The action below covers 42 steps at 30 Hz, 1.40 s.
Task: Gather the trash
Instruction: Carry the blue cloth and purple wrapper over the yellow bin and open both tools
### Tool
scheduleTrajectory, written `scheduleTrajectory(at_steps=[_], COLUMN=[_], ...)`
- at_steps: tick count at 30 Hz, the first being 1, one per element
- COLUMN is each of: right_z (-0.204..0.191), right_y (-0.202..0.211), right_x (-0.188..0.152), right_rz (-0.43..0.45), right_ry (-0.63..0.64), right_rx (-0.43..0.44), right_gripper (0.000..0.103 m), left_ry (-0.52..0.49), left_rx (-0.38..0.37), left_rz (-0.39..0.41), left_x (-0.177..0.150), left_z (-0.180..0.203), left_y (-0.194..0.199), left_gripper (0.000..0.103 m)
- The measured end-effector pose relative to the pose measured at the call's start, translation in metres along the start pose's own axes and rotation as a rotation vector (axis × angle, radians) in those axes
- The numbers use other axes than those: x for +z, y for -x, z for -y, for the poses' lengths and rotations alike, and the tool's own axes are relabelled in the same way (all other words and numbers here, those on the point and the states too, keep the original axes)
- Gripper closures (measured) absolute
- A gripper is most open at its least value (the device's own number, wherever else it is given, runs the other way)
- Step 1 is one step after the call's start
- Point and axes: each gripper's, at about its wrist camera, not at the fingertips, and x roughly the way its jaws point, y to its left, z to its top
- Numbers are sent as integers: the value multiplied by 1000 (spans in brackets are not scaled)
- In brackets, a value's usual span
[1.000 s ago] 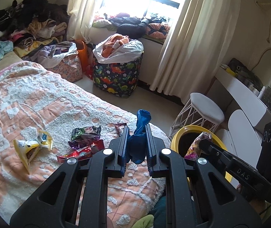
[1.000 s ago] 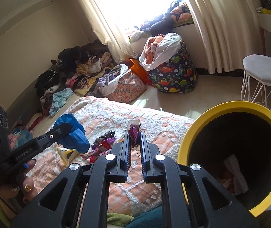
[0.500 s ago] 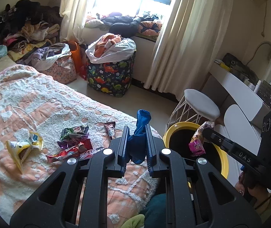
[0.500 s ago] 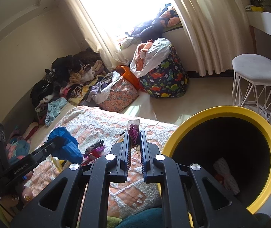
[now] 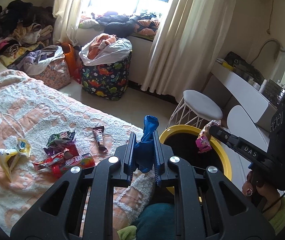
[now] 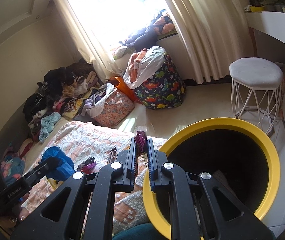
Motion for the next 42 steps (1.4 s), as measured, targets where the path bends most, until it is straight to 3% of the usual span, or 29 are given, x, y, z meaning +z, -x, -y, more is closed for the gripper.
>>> scheduleTrajectory(at_steps=[27, 42], right_z=[59, 87], right_y=[12, 2], right_x=[10, 4], right_rz=[71, 43], right_ry=[-93, -147], right_rx=[-142, -215], right_gripper=[93, 93], left_ry=[-94, -121], left_rx=[-95, -149], left_rz=[-80, -173], left_x=[-23, -45], left_z=[51, 71], left_y=[-37, -77], left_gripper=[92, 92])
